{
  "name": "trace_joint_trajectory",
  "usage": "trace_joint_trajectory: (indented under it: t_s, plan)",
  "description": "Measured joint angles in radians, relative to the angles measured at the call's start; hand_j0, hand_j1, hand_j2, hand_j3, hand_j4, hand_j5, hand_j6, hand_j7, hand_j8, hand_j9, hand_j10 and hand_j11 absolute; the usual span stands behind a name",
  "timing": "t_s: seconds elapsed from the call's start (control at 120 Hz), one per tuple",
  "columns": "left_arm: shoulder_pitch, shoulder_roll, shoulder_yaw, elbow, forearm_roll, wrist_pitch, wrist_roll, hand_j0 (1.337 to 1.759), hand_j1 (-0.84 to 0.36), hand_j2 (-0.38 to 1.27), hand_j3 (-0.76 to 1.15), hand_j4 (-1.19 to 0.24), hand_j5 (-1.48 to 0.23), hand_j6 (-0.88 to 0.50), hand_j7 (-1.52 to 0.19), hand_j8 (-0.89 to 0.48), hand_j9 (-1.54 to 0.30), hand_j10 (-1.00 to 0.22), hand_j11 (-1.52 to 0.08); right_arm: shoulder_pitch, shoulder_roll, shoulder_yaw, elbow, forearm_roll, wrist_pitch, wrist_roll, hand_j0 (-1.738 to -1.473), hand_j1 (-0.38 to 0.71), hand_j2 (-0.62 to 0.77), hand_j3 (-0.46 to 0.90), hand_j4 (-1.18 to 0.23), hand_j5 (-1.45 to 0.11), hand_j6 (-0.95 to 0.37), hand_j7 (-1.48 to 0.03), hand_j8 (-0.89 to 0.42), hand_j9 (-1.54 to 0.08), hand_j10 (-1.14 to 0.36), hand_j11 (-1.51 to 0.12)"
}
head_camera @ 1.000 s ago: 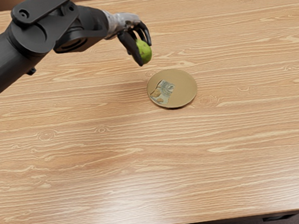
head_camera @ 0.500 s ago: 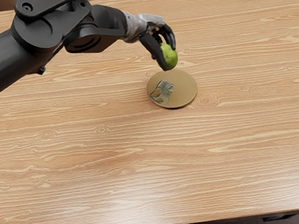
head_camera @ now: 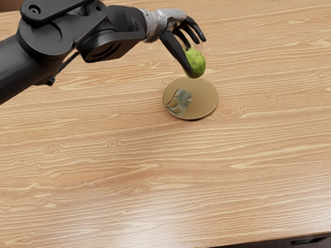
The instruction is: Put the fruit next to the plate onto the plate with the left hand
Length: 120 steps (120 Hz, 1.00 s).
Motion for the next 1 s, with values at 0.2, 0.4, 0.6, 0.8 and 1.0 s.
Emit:
trace_joint_trajectory:
  t_s: [0.2, 0.4, 0.6, 0.8, 1.0]
  plan:
    - [0.000, 0.000, 0.000, -0.006, -0.003, 0.037, 0.000, 1.657, 0.02, 0.12, 0.00, -0.30, -0.41, -0.24, -0.41, -0.24, -0.40, -0.31, -0.40, 0.000, 0.000, 0.000, 0.000, 0.000, 0.000, 0.001, -1.658, -0.31, -0.01, 0.00, -0.03, -0.04, -0.03, -0.04, -0.03, -0.04, -0.03, -0.04]
    - [0.002, 0.000, 0.000, -0.037, -0.031, 0.034, 0.000, 1.658, 0.12, 0.07, 0.00, -0.20, -0.27, -0.18, -0.27, -0.18, -0.27, -0.21, -0.27, 0.000, 0.000, 0.000, 0.000, 0.000, 0.000, 0.002, -1.658, -0.31, -0.01, 0.00, -0.03, -0.04, -0.03, -0.04, -0.03, -0.04, -0.03, -0.04]
    - [0.023, 0.000, -0.002, -0.197, -0.141, 0.026, 0.005, 1.658, 0.17, 0.04, 0.00, -0.15, -0.20, -0.15, -0.20, -0.15, -0.20, -0.16, -0.20, 0.000, 0.000, 0.000, 0.000, 0.000, 0.000, 0.003, -1.658, -0.31, -0.01, 0.00, -0.03, -0.04, -0.03, -0.04, -0.03, -0.04, -0.03, -0.04]
    - [0.028, 0.230, -0.013, -0.488, -0.368, 0.024, 0.006, 1.658, 0.16, 0.04, 0.00, -0.16, -0.21, -0.16, -0.21, -0.16, -0.21, -0.16, -0.21, 0.000, 0.000, 0.000, 0.000, 0.000, 0.000, 0.002, -1.658, -0.31, -0.01, 0.00, -0.03, -0.04, -0.03, -0.04, -0.03, -0.04, -0.03, -0.04]
    - [0.159, 0.453, -0.084, -0.719, -0.480, -0.004, 0.006, 1.658, 0.17, 0.03, 0.00, -0.15, -0.20, -0.15, -0.20, -0.15, -0.20, -0.15, -0.20, 0.000, 0.000, 0.000, 0.004, 0.000, 0.000, 0.001, -1.658, -0.31, -0.01, 0.00, -0.03, -0.04, -0.03, -0.04, -0.03, -0.04, -0.03, -0.04]
